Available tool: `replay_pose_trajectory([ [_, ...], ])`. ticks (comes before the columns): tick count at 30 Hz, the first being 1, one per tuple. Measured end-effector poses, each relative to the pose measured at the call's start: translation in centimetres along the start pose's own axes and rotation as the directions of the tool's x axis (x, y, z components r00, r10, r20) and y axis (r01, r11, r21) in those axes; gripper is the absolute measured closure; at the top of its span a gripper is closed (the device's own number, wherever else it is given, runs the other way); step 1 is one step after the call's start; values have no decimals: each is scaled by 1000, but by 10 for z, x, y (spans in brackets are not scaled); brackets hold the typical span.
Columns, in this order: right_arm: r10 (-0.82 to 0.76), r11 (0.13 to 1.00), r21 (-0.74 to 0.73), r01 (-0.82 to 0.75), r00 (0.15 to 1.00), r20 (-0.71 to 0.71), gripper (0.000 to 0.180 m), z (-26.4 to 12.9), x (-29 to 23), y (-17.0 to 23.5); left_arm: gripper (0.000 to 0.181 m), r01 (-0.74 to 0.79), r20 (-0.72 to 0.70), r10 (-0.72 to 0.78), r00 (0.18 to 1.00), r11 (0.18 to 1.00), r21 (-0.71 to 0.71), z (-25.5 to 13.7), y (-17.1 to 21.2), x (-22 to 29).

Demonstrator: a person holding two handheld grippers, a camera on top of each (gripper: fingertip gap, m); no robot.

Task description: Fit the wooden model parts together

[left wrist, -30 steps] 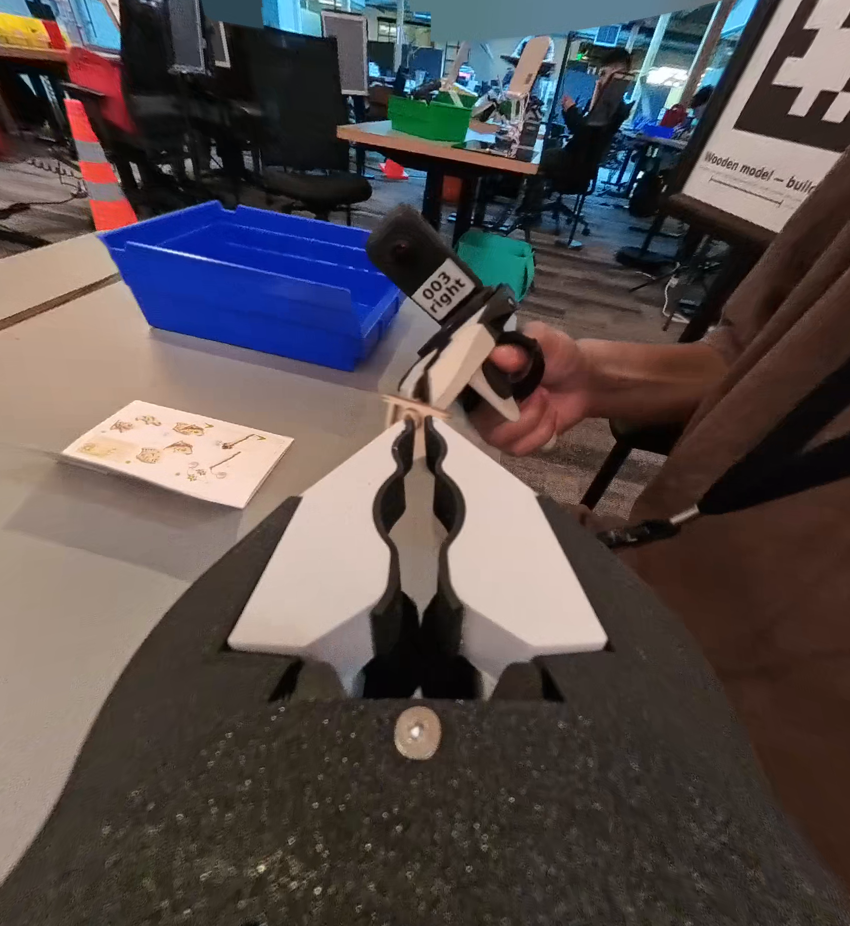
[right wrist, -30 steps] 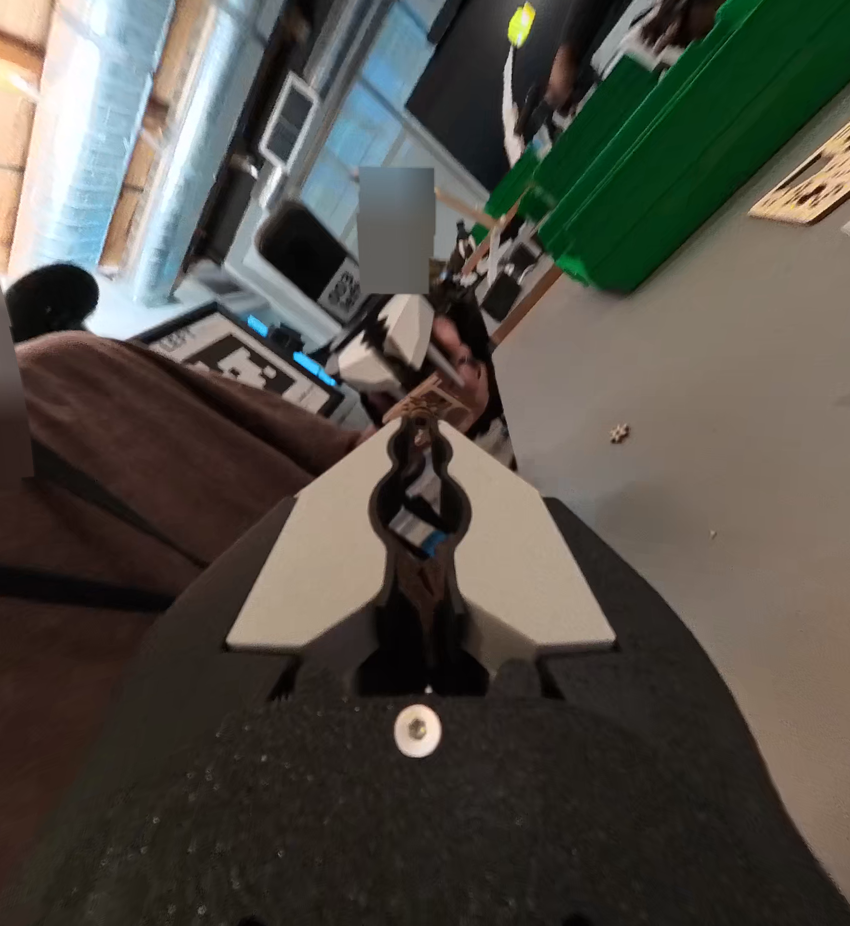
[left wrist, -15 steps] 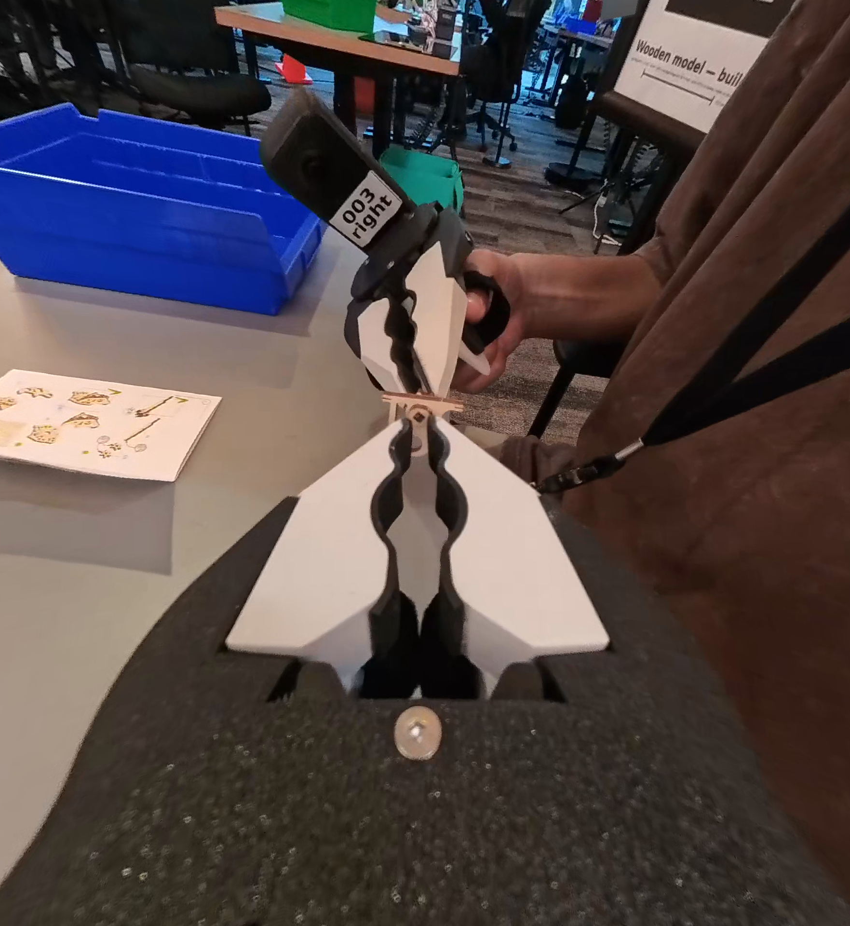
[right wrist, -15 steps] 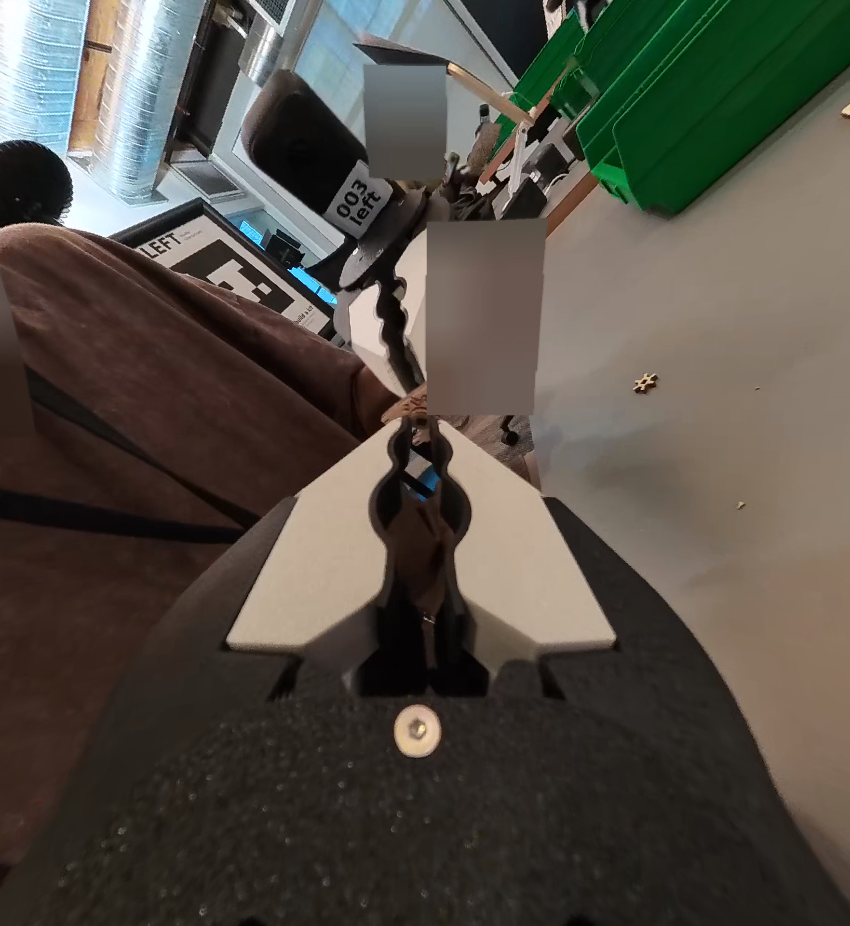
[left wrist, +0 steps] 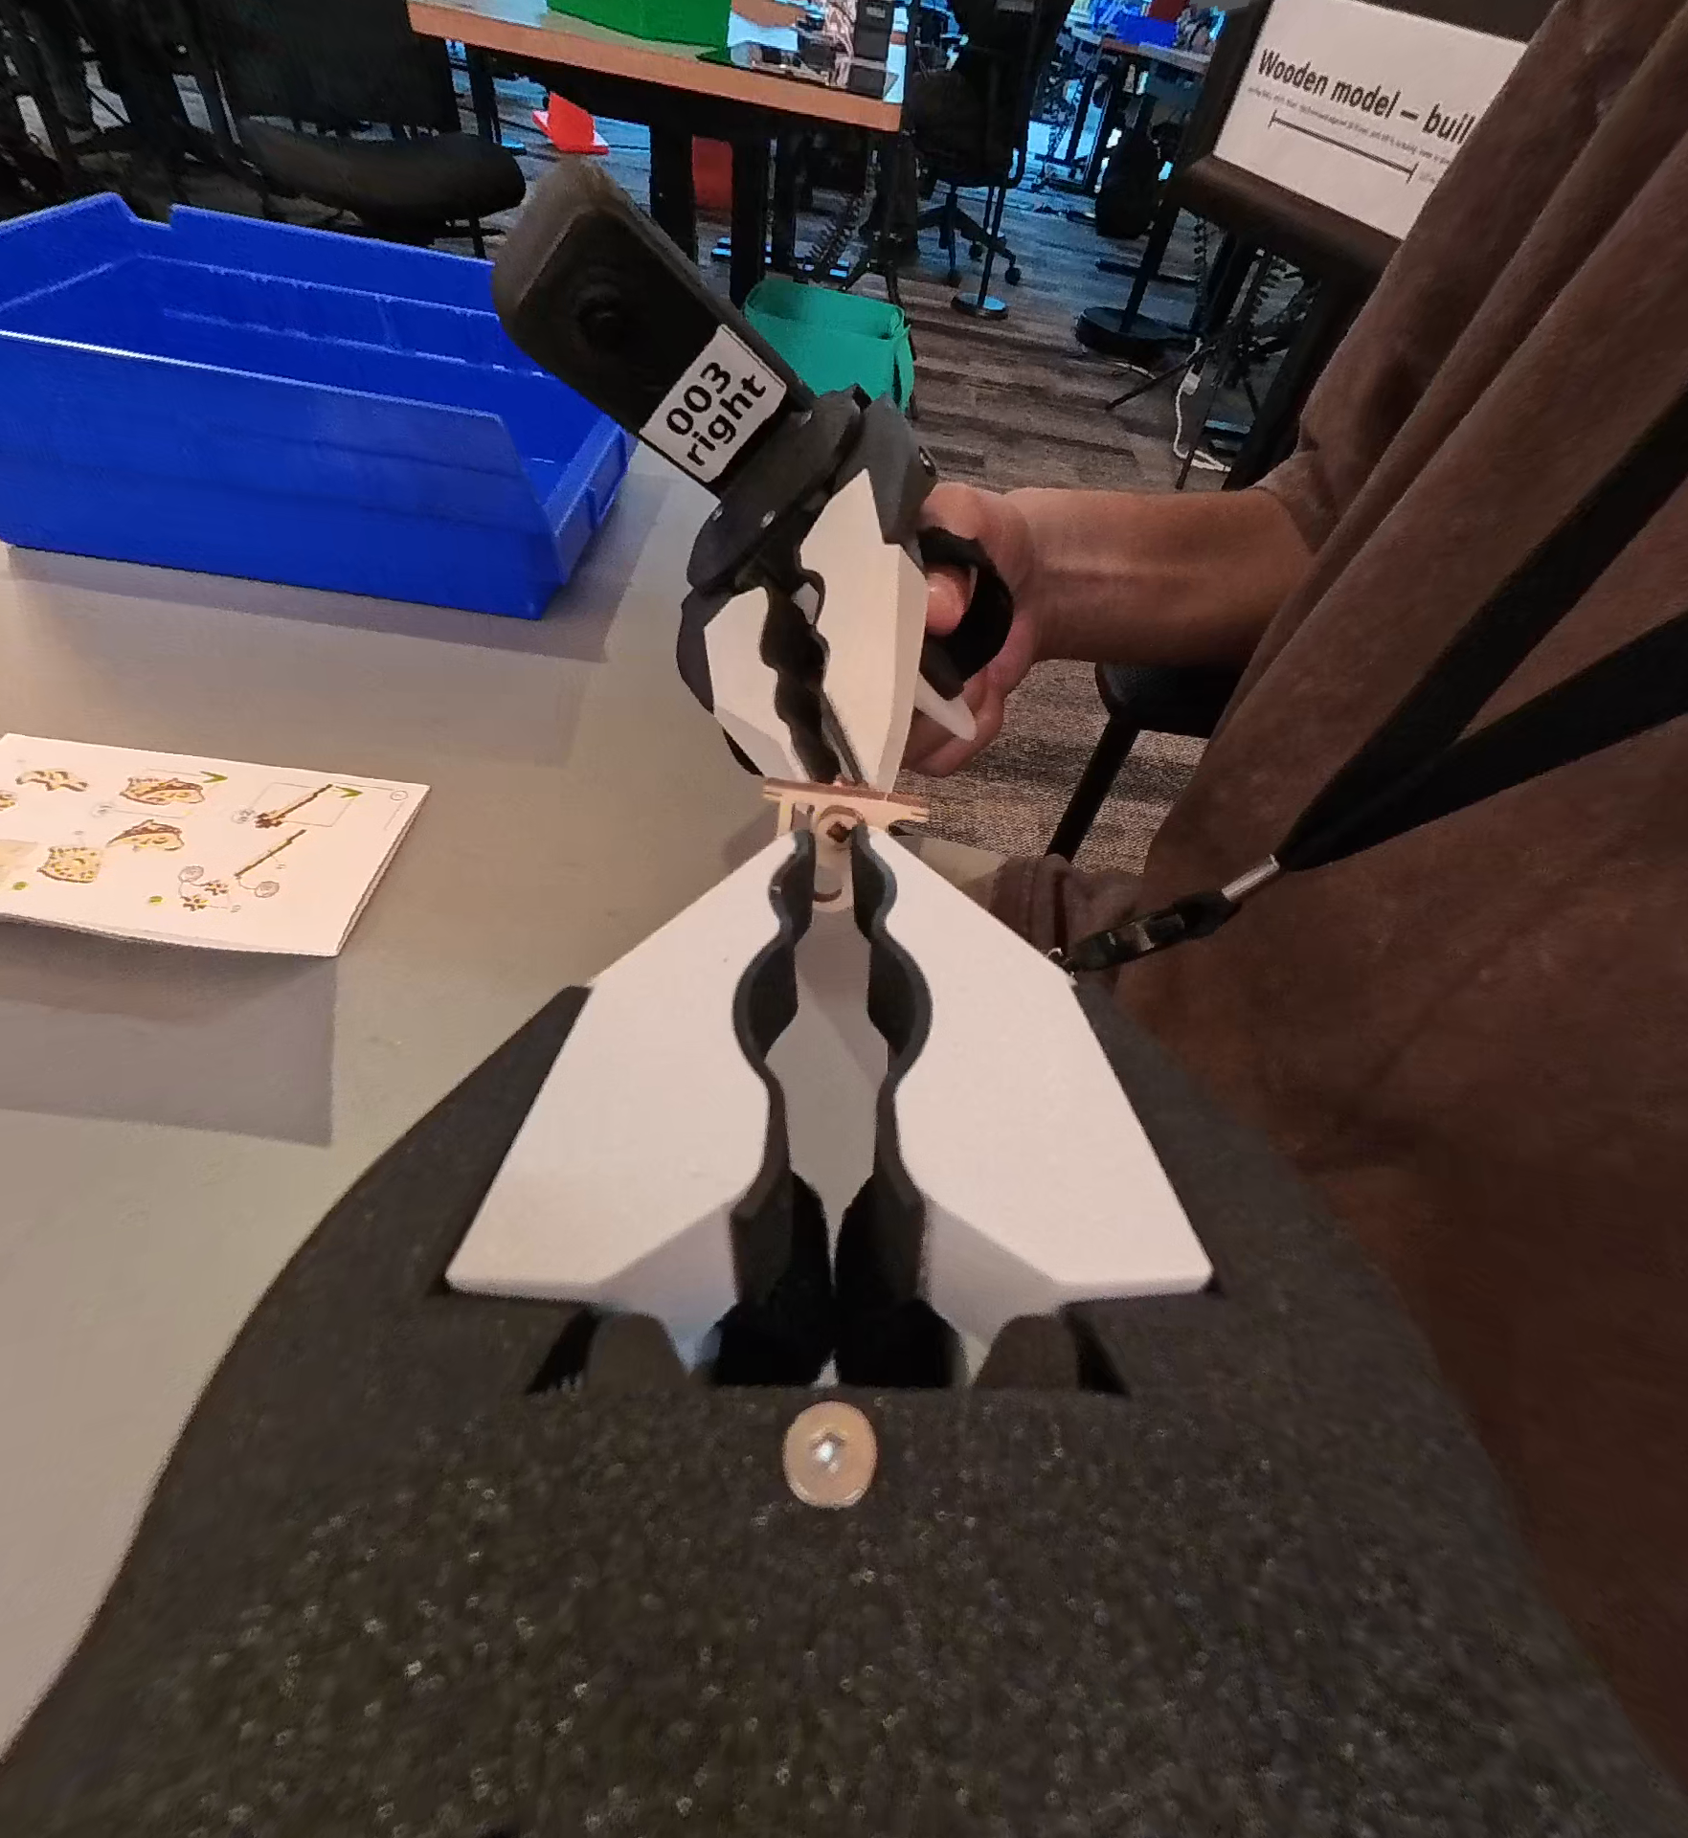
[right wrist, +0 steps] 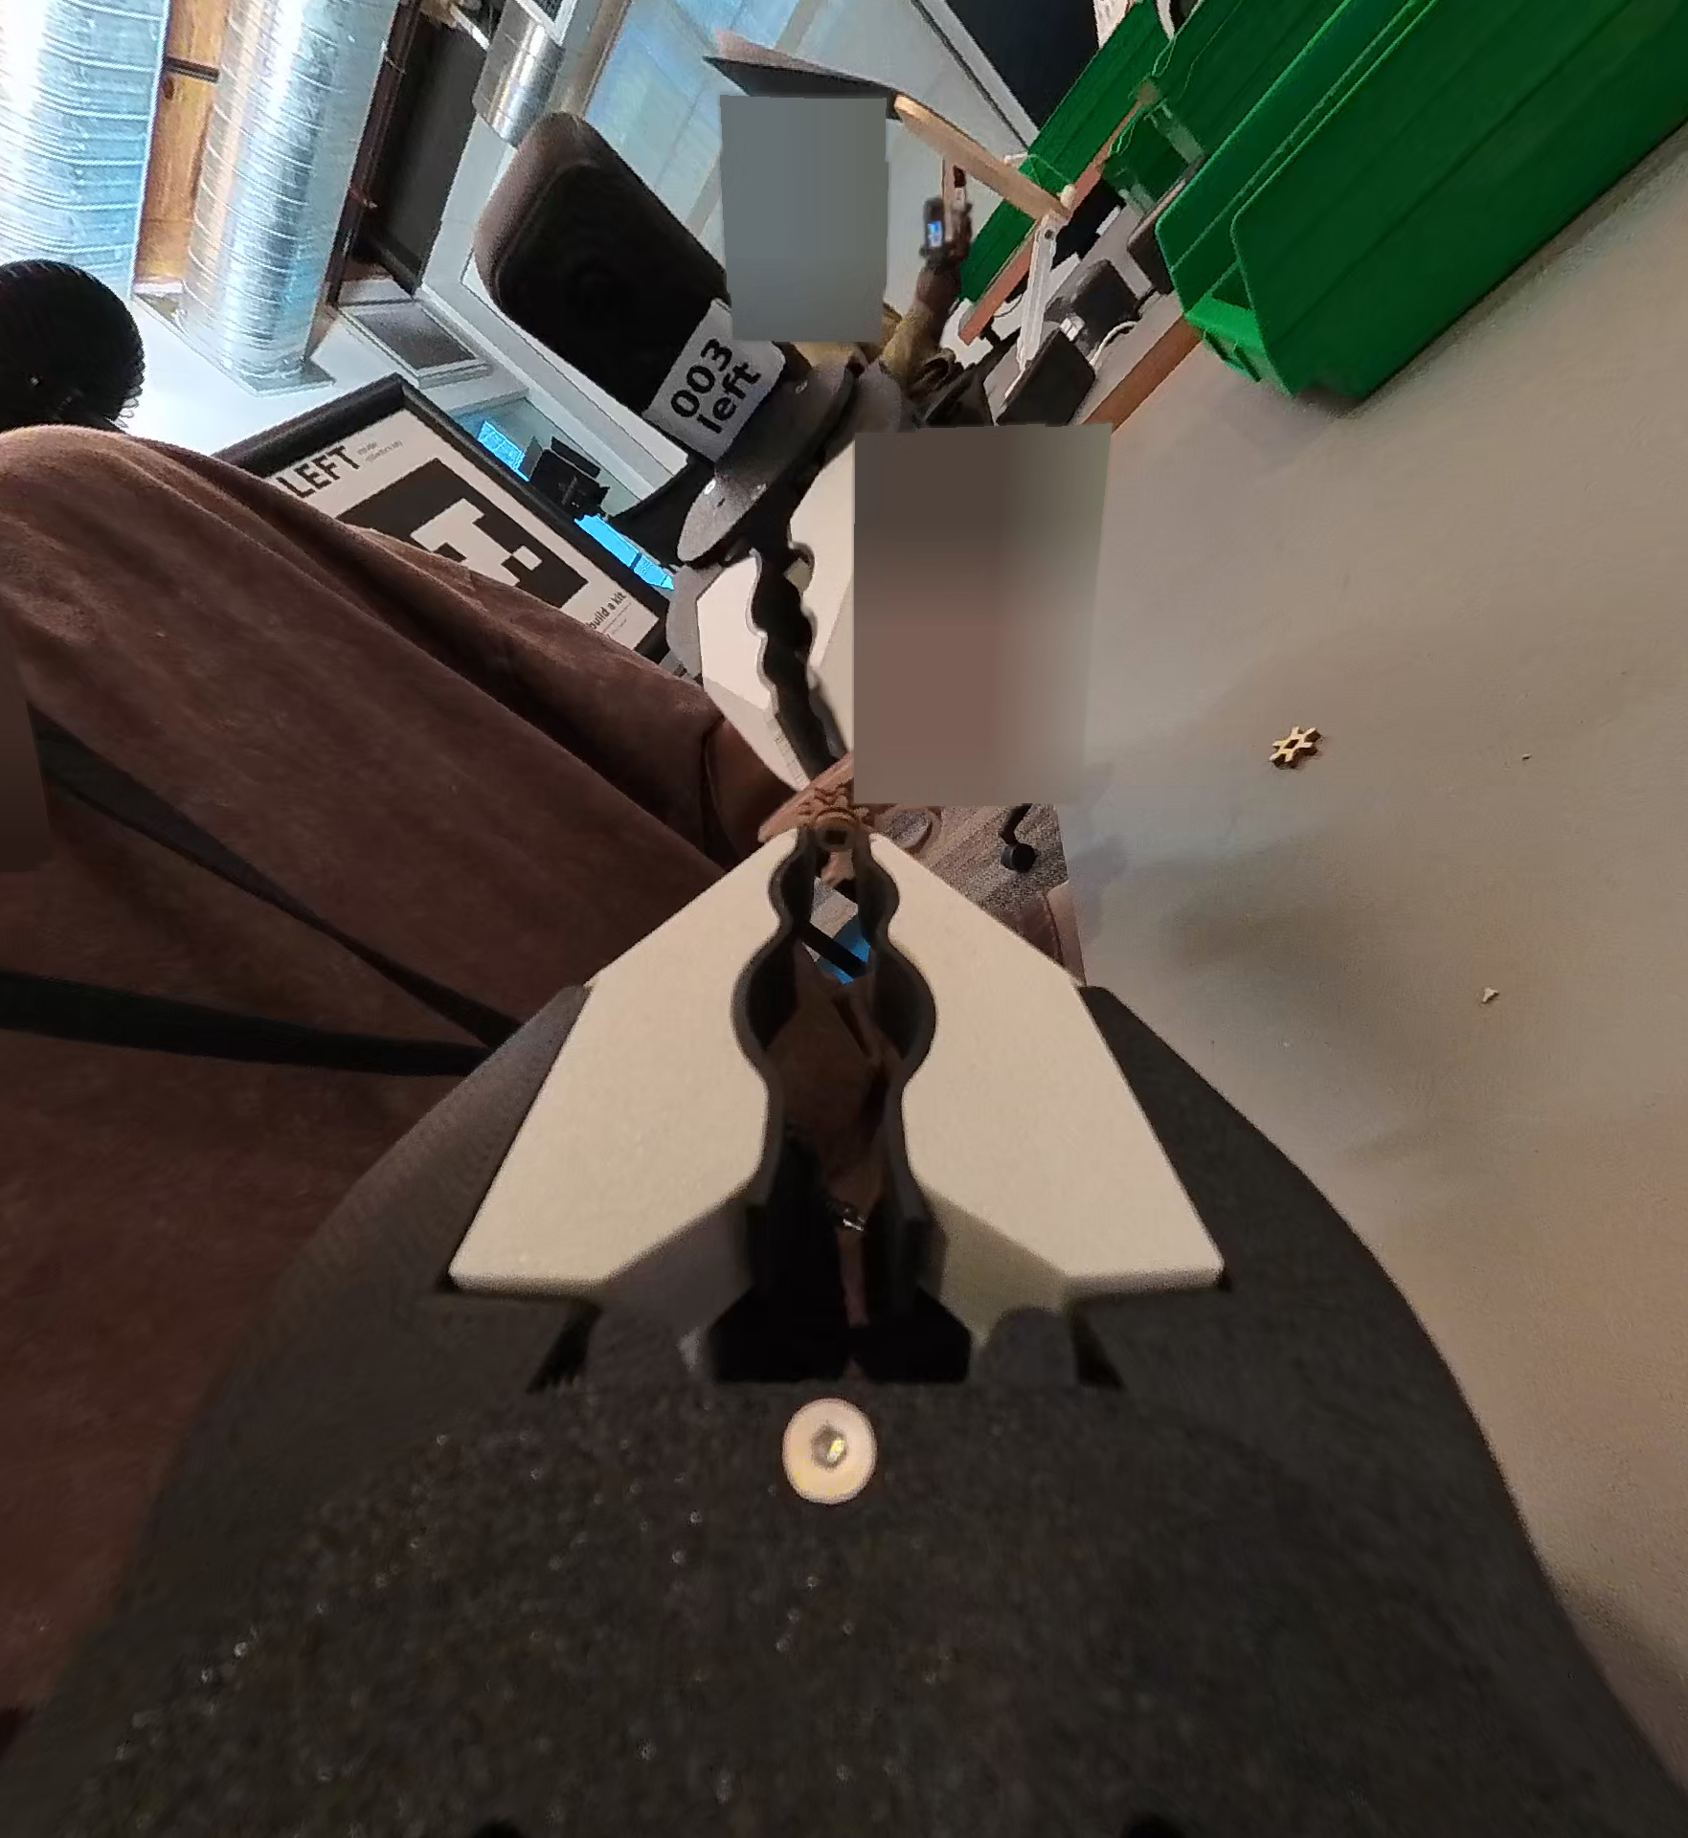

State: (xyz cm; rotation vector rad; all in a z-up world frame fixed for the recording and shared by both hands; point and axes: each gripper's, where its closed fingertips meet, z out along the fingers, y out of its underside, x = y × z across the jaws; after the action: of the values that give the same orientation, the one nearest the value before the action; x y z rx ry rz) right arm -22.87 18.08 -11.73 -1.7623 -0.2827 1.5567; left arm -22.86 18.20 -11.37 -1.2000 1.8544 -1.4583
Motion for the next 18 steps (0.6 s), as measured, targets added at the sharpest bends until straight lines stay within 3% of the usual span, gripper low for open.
replay_pose_trajectory([
  [18,6,996,-87,-5,1000,15,173,4,-1,18,179,13,-82,-17,996,999,-40,3,9,13],
])
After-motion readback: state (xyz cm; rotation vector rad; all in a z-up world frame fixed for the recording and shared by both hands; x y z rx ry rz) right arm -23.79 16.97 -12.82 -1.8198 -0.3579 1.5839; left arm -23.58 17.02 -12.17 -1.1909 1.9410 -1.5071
